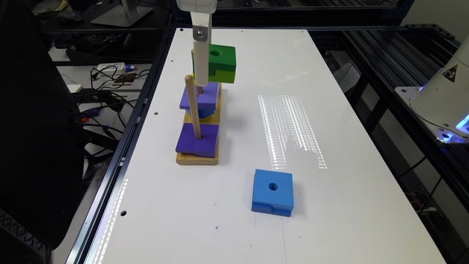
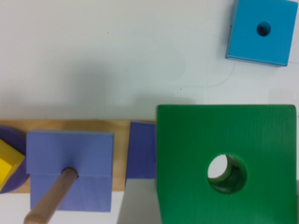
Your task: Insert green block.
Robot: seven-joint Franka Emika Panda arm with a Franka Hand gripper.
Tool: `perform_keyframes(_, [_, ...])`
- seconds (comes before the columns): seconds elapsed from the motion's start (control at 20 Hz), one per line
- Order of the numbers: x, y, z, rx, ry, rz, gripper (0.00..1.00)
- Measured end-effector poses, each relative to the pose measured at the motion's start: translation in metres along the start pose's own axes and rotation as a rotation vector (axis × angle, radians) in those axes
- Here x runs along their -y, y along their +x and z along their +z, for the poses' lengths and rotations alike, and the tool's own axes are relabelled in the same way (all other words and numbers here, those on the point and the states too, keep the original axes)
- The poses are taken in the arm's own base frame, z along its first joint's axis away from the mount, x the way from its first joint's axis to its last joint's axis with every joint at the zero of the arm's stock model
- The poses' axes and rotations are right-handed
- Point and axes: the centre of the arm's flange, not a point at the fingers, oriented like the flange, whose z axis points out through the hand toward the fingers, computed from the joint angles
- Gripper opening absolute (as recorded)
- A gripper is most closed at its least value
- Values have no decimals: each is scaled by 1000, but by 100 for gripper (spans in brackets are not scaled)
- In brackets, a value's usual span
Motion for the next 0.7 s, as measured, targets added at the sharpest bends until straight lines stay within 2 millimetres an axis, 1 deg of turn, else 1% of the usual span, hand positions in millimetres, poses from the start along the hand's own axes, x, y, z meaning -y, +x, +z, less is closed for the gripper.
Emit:
perform_keyframes(0.15, [-2, 3, 0, -1, 0, 0, 0])
perform_keyframes(0.35, [-10, 15, 0, -3, -1, -1, 0])
perform_keyframes(0.7, [-10, 16, 0, -3, -1, -2, 0])
